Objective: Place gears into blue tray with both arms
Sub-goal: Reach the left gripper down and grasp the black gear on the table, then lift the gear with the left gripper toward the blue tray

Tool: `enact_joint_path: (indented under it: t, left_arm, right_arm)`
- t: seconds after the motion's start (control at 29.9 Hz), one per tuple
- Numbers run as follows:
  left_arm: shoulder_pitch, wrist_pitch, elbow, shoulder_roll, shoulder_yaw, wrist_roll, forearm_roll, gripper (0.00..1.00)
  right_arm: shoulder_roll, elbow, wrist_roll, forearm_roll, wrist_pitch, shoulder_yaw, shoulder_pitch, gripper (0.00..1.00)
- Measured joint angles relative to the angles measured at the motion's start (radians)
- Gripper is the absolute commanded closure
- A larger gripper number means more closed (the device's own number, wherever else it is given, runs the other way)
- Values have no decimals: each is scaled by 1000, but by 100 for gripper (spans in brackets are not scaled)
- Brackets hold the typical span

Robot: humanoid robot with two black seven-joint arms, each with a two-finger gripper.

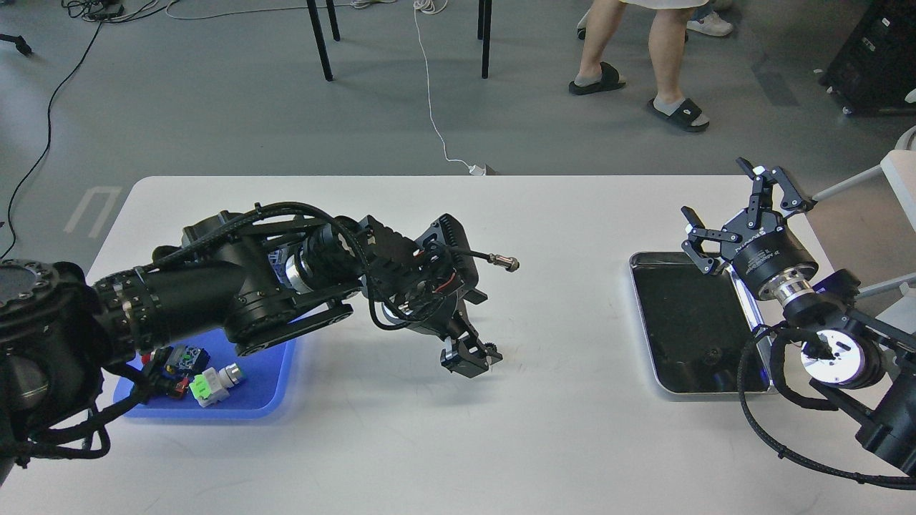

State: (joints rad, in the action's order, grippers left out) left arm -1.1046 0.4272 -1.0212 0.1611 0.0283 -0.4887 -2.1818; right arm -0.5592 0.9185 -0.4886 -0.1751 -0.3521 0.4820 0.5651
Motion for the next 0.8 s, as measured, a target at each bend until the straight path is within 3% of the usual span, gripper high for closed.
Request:
enact_joint_path:
  t: [0.37, 0.8]
  left_arm:
    - [-13, -3, 107, -129, -56, 0, 0, 5]
    - [4, -9, 162, -141, -91, 0, 0, 11]
  right_arm:
    - [-1, 0, 0, 2, 0, -3, -1, 2]
    - [-16, 6, 0, 2, 1, -2, 0, 2]
